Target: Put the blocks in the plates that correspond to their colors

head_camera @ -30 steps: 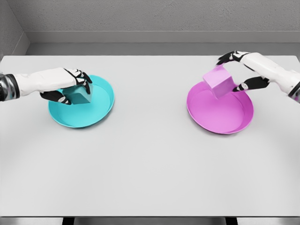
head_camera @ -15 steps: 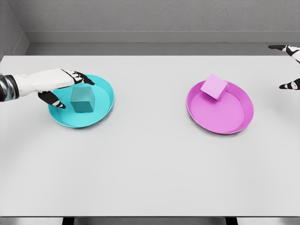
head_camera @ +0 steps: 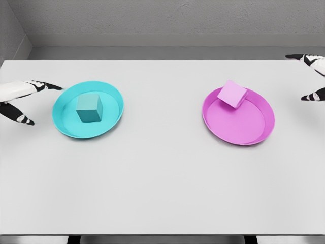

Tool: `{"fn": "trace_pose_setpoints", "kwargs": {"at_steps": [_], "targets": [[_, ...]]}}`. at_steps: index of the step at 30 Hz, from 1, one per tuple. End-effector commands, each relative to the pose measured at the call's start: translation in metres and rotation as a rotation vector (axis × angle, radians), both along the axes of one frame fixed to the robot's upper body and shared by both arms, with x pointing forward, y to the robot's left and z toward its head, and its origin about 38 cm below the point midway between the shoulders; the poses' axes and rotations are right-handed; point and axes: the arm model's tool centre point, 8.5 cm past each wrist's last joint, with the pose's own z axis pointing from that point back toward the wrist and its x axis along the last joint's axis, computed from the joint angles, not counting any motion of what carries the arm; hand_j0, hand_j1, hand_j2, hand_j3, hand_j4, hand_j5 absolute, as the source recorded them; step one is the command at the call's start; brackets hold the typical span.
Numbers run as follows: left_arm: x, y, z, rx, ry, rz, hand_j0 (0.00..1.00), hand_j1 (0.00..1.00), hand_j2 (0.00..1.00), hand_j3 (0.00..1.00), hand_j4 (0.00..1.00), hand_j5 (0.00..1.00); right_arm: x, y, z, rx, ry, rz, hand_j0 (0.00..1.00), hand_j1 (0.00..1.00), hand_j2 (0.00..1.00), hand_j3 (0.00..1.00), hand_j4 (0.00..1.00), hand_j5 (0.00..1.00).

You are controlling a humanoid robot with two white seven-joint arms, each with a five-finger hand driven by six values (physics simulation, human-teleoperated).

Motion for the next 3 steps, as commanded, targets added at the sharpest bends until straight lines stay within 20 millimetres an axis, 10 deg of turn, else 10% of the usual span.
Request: {"fn": "trace_pose_setpoints", "kwargs": {"at_steps": [1, 3], "targets": [[-0.0006, 0.0058, 0.0011, -0.009, 0.003, 0.018, 1.0, 1.0, 1.0, 1.0, 1.0, 1.0, 0.0, 0.0004, 0.0011, 0.0, -0.001, 0.0, 1.0, 1.0, 1.0, 1.0, 1.0, 1.0], [-0.0003, 0.0046, 0.0005, -0.012, 0.003, 0.016, 1.0, 1.0, 1.0, 1.0, 1.0, 1.0, -0.0016, 0.0, -0.003, 0.0, 0.008, -0.001, 1.0, 1.0, 1.0, 1.0, 1.0, 1.0]]}}
